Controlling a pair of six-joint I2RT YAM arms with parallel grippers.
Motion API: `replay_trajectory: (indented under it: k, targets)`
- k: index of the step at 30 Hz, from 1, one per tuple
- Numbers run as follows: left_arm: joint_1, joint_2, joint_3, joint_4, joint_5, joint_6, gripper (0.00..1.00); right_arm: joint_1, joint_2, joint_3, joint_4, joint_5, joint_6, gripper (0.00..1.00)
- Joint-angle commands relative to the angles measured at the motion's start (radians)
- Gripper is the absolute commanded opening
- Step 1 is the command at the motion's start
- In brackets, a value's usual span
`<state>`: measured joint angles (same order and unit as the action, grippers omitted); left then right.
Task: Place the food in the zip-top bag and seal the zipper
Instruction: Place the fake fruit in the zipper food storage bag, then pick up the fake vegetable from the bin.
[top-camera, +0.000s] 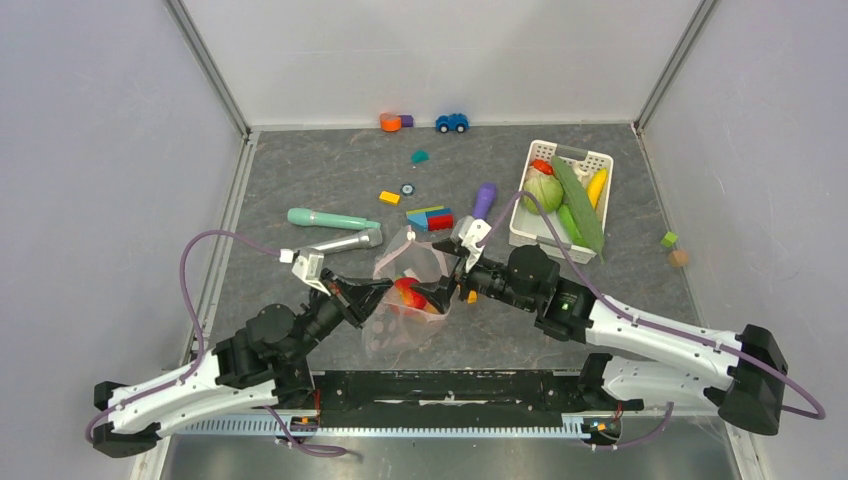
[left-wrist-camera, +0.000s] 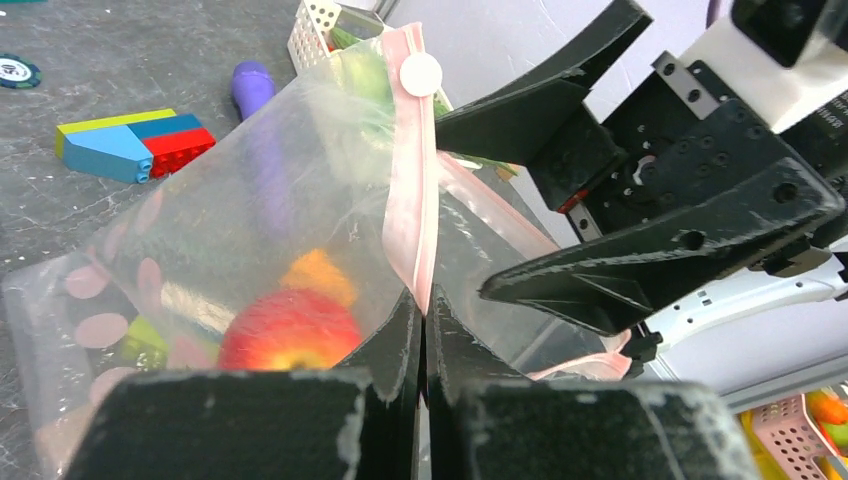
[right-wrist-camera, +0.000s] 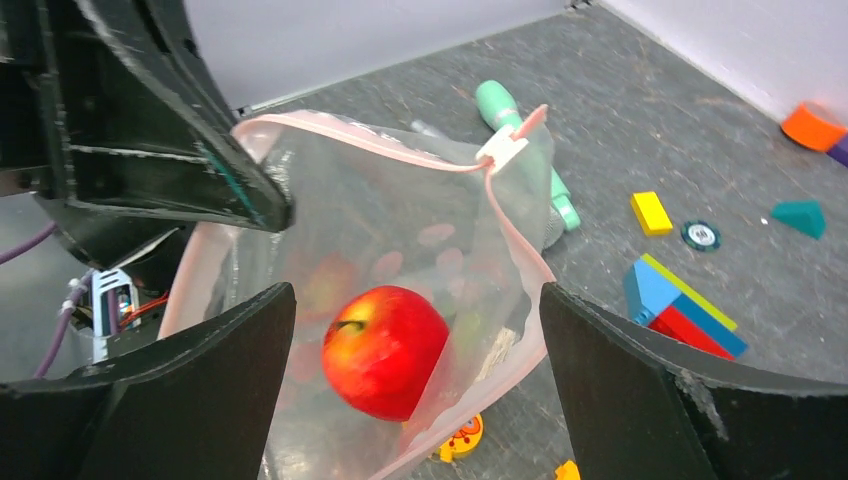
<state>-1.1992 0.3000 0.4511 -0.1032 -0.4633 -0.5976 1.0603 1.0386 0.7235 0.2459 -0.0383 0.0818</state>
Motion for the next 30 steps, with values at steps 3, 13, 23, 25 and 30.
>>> replay_trajectory:
  k: [3,13,23,25,30]
  targets:
    - [0.004,0.027,0.009,0.011,-0.072,0.038,0.05,-0.008,-0.063,0.027,0.062,-0.106,-0.037,0.98]
    - [0.004,0.097,0.022,0.007,-0.101,0.034,0.05,-0.008,-0.219,-0.013,0.116,-0.168,-0.039,0.98]
    - [0.003,0.126,0.026,0.01,-0.101,0.035,0.05,-0.084,-0.171,0.051,-0.149,0.731,-0.028,0.98]
    - [0.004,0.127,0.026,0.01,-0.101,0.037,0.05,-0.182,-0.129,0.105,-0.236,0.716,0.036,0.98]
    - [0.004,0.131,0.026,0.008,-0.116,0.034,0.05,-0.423,-0.014,0.167,-0.369,0.602,0.167,0.98]
